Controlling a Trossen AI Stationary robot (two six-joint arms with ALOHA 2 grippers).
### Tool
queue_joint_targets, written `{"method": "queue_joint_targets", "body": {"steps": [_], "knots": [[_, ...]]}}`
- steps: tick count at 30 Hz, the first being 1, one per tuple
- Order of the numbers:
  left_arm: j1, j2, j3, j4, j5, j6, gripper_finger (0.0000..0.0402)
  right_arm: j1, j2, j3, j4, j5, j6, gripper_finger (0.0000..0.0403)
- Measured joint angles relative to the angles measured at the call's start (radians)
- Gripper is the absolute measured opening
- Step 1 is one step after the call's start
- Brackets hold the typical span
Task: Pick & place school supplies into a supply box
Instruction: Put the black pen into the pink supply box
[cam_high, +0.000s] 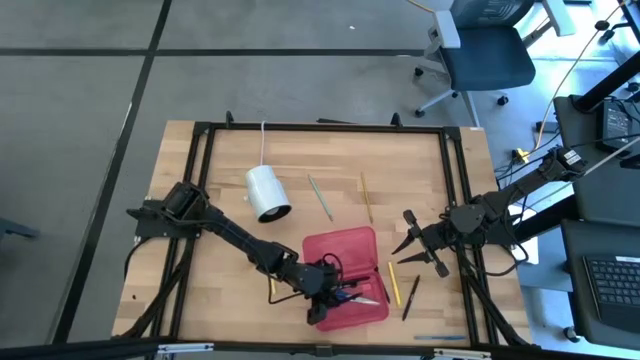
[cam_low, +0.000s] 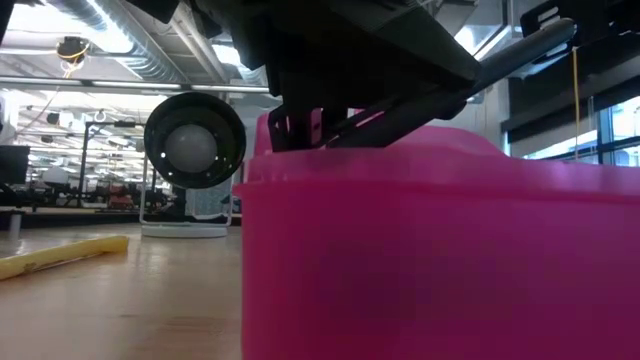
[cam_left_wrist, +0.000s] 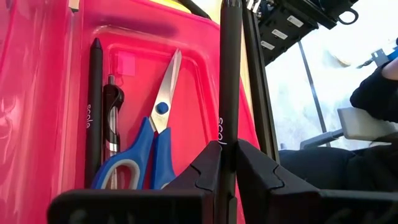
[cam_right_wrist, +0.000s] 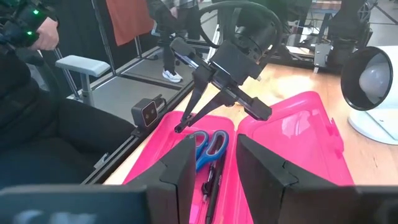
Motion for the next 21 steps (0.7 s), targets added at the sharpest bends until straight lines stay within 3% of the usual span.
{"method": "queue_joint_targets", "body": {"steps": [10, 21], "knots": [[0.000, 0.000, 0.000, 0.000, 0.000, 0.000, 0.0029, 0.000, 0.000, 0.000, 0.000, 0.000, 0.000, 0.0119], [0.001, 0.000, 0.000, 0.000, -0.034, 0.000, 0.0063, 0.000, 0.000, 0.000, 0.000, 0.000, 0.000, 0.0119]]}}
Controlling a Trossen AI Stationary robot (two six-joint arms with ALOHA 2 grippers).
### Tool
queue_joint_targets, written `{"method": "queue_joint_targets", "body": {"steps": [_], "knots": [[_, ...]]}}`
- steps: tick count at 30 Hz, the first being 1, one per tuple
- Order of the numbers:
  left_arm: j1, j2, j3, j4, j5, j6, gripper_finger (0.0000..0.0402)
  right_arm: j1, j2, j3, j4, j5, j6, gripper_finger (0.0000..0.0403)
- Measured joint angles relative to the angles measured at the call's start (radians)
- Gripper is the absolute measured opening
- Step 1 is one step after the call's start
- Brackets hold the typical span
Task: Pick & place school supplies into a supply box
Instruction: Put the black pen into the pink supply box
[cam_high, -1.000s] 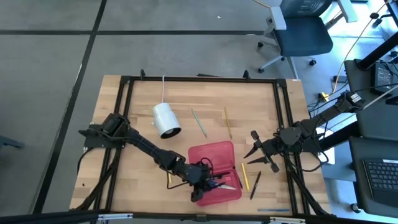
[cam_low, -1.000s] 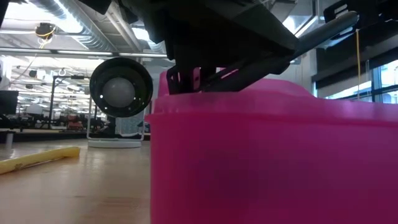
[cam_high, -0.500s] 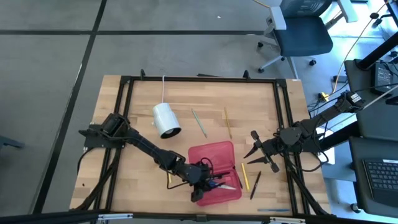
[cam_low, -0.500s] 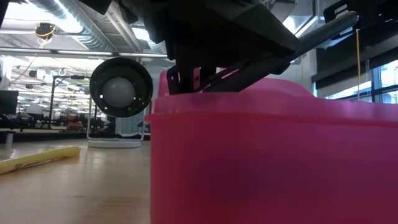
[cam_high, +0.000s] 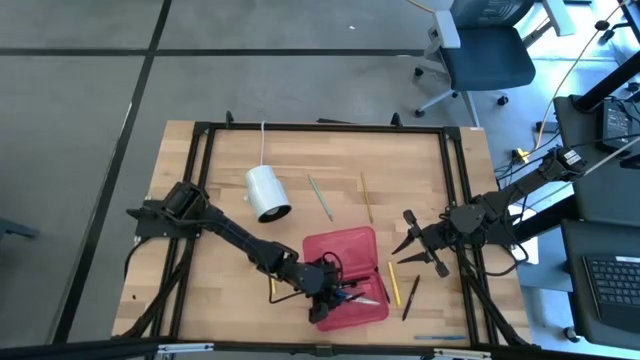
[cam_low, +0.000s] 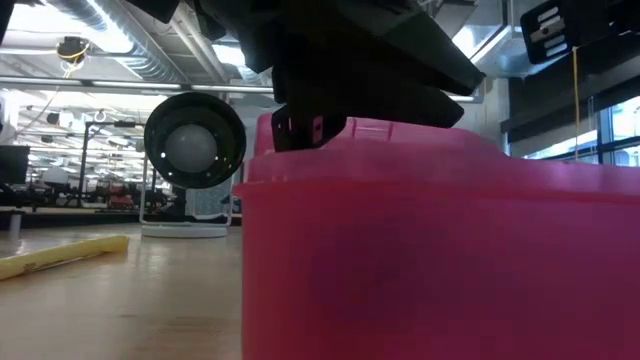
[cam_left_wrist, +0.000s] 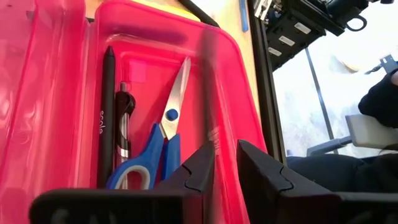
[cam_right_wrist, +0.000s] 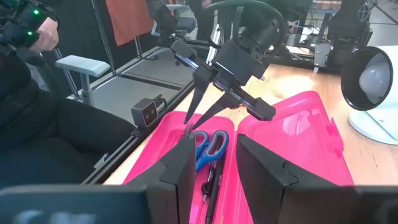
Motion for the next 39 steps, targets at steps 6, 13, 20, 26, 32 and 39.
{"method": "queue_joint_targets", "body": {"steps": [6, 13, 20, 26, 32, 39], "knots": [[0.001, 0.000, 0.000, 0.000, 0.000, -0.010, 0.0078, 0.000, 0.000, 0.000, 0.000, 0.000, 0.000, 0.0119], [0.001, 0.000, 0.000, 0.002, 0.008, -0.008, 0.0095, 0.000, 0.000, 0.000, 0.000, 0.000, 0.001, 0.0119], [-0.006, -0.067, 0.000, 0.007, 0.013, 0.094, 0.0096, 0.000, 0.000, 0.000, 0.002, 0.000, 0.029, 0.0119], [-0.027, -0.196, 0.000, -0.053, 0.014, 0.175, 0.0095, 0.000, 0.000, 0.000, 0.006, 0.000, 0.031, 0.0119], [-0.084, -0.406, -0.050, -0.170, -0.213, 0.252, 0.0099, 0.000, 0.000, 0.000, 0.021, 0.000, 0.111, 0.0119], [-0.218, -0.613, -0.247, -0.142, -0.570, 0.276, 0.0096, 0.000, 0.000, 0.000, 0.039, 0.000, 0.331, 0.0119]]}}
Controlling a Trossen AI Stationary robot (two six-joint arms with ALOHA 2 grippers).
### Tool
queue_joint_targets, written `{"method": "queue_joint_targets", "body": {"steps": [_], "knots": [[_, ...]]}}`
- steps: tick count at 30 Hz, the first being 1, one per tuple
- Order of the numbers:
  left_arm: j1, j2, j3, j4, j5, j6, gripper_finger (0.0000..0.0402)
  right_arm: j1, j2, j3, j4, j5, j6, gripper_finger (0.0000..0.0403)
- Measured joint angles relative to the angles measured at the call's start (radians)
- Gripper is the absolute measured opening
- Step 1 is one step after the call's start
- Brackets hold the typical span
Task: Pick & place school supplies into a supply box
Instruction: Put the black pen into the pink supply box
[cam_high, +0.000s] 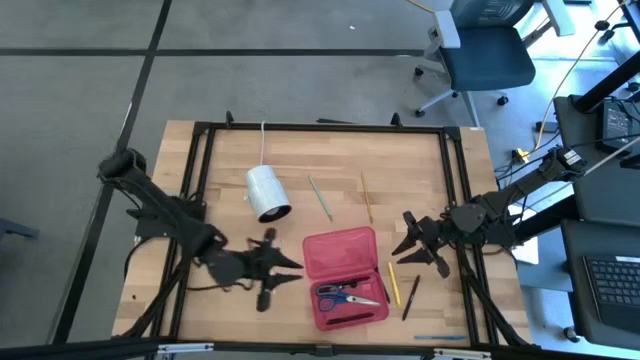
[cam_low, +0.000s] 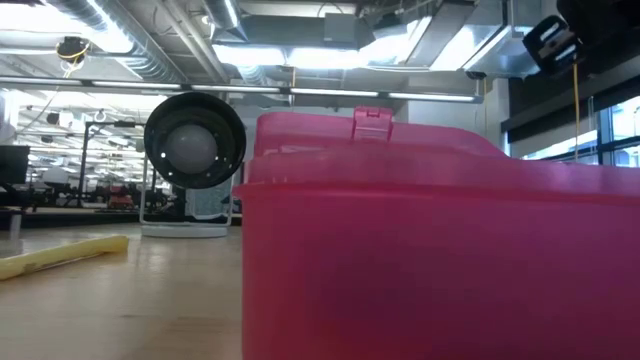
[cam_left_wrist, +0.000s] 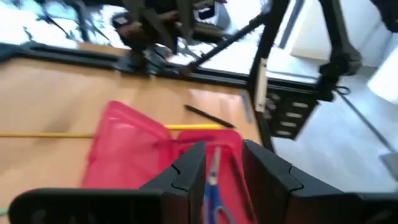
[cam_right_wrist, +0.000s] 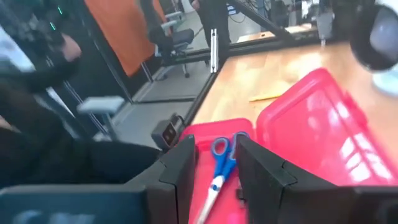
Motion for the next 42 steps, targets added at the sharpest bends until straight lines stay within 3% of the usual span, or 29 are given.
{"method": "queue_joint_targets", "body": {"steps": [4, 10, 18, 29, 42], "knots": [[-0.027, -0.050, -0.156, 0.157, -0.030, 0.049, 0.0093, 0.000, 0.000, 0.000, 0.008, 0.040, 0.131, 0.0119], [0.002, -0.078, -0.365, 0.443, 0.146, 0.127, 0.0096, 0.000, 0.000, 0.055, -0.054, 0.071, 0.354, 0.0119], [0.005, -0.123, -0.547, 0.697, 0.164, 0.268, 0.0090, 0.001, 0.000, 0.209, -0.380, 0.113, 0.582, 0.0119], [0.008, -0.139, -0.601, 0.675, 0.015, 0.419, 0.0093, 0.001, 0.001, 0.231, -0.558, 0.186, 0.747, 0.0119], [0.011, -0.139, -0.601, 0.709, 0.001, 0.449, 0.0094, 0.001, 0.001, 0.231, -0.667, 0.176, 0.946, 0.0119]]}}
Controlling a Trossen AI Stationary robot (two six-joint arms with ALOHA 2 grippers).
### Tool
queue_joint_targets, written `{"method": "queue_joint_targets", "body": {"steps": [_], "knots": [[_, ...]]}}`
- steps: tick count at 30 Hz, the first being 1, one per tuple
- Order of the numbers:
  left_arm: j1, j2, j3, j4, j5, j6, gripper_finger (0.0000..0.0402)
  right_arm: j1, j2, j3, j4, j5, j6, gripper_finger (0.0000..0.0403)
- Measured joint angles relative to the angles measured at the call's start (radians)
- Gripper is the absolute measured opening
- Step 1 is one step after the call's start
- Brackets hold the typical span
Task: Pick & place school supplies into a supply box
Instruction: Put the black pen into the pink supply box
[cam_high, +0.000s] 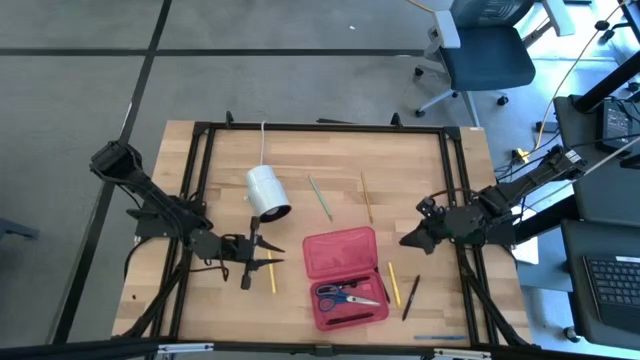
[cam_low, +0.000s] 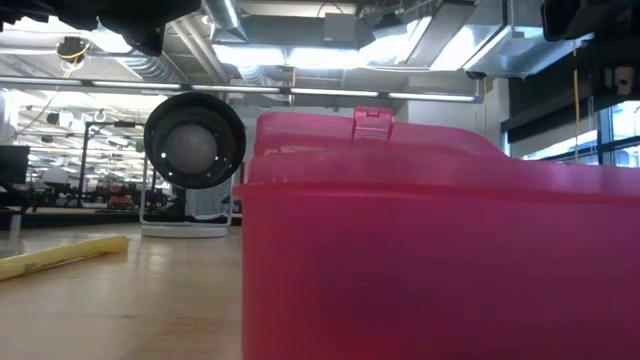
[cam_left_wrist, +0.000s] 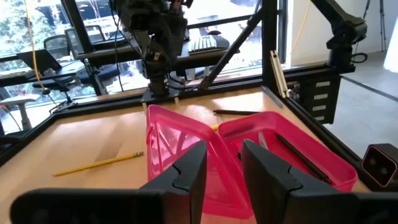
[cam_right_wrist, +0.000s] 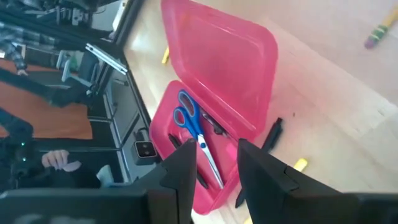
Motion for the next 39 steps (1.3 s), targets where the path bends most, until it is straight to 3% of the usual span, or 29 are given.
{"method": "queue_joint_targets", "body": {"steps": [9, 16, 25, 28, 32, 39], "knots": [[0.000, 0.000, 0.000, -0.004, 0.000, -0.001, 0.0093, 0.026, 0.086, 0.000, -0.014, -0.006, 0.094, 0.0119], [0.000, 0.000, 0.000, -0.013, 0.001, -0.030, 0.0094, 0.050, 0.231, 0.000, -0.071, -0.120, 0.265, 0.0119], [-0.002, 0.001, 0.001, -0.035, 0.012, -0.073, 0.0092, 0.161, 0.429, 0.000, -0.050, -0.409, 0.576, 0.0119], [-0.002, 0.001, 0.001, -0.038, 0.012, -0.072, 0.0094, 0.207, 0.461, 0.000, -0.004, -0.463, 0.664, 0.0119], [-0.002, 0.001, 0.001, -0.038, 0.012, -0.072, 0.0095, 0.267, 0.473, 0.000, 0.034, -0.428, 0.720, 0.0119], [-0.002, 0.001, 0.001, -0.038, 0.012, -0.079, 0.0091, 0.378, 0.481, 0.066, 0.059, -0.238, 0.768, 0.0119]]}}
